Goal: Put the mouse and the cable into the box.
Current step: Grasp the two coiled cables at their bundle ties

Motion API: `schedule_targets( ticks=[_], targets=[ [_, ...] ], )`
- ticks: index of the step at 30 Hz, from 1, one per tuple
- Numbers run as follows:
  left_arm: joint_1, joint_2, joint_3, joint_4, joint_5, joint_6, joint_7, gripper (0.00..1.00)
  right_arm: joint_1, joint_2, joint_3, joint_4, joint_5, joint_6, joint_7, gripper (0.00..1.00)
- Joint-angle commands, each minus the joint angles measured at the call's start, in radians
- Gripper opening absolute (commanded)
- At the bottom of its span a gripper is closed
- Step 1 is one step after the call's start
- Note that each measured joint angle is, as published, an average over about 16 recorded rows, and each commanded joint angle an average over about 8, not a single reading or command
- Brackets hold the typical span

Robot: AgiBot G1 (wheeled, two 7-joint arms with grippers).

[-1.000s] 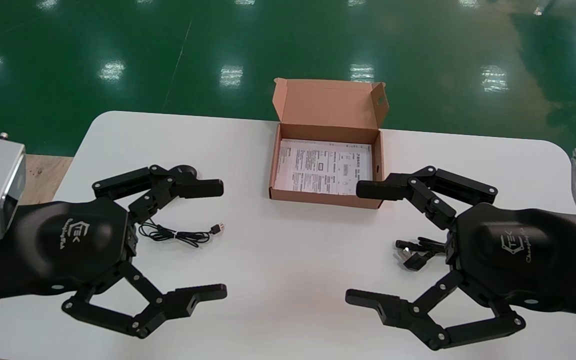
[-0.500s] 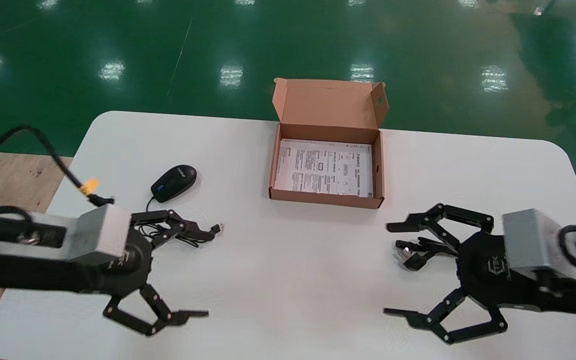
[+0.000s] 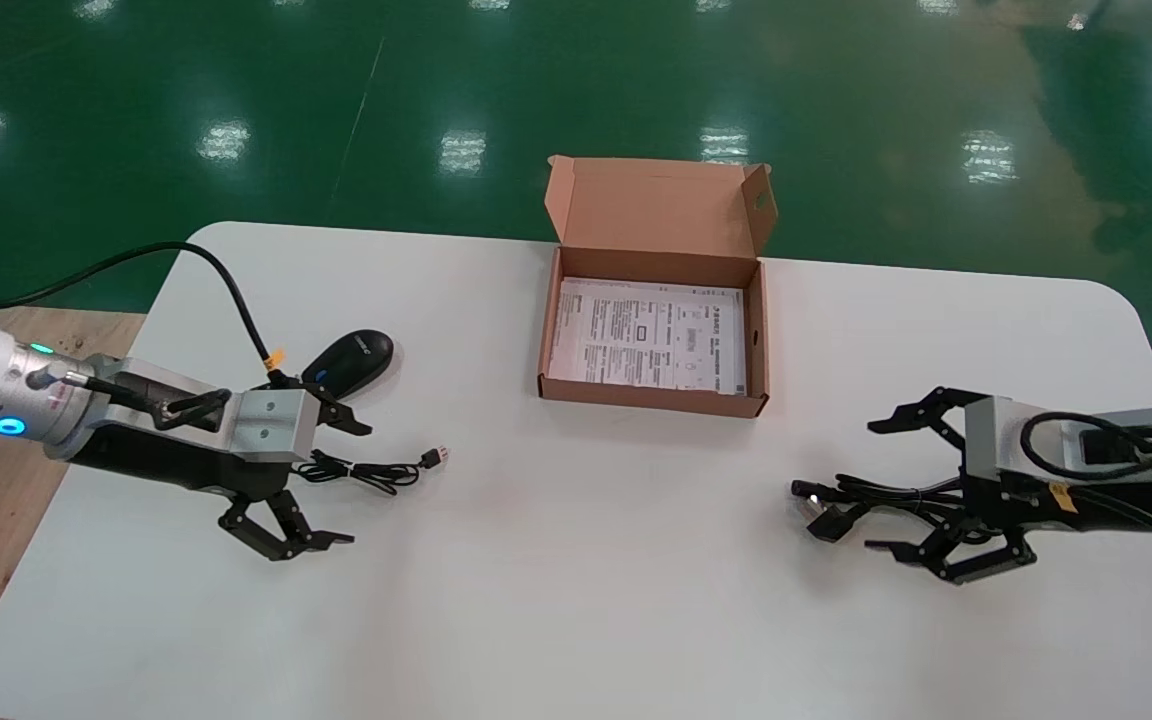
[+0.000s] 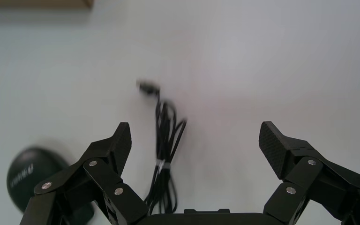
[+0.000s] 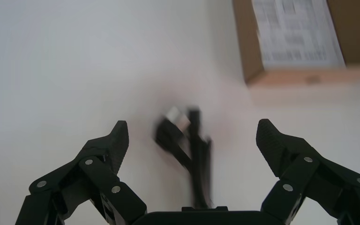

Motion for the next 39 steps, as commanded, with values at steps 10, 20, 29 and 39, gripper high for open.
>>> schedule_targets(
  ticks=[10, 20, 29, 39],
  targets=[
    [-0.07, 0.113, 0.04, 0.302, 0.082, -0.099, 0.21, 1.0, 0.078, -0.082, -0.044, -0.276, -0.107, 0.121, -0.152, 1.0],
    [-0.082, 0.156, 0.043, 0.405, 0.089, -0.177, 0.295, 0.92, 0.101, -0.128, -0.059, -0.394, -0.133, 0.157, -0.23, 0.68],
    [-0.089, 0.171, 0.046, 0.439, 0.096, -0.204, 0.319, 0.02, 0.108, -0.146, -0.071, -0.439, -0.153, 0.17, -0.253, 0.0],
    [-0.086, 0.167, 0.045, 0.428, 0.093, -0.198, 0.315, 0.0, 0.106, -0.142, -0.069, -0.427, -0.148, 0.166, -0.248, 0.0]
  ],
)
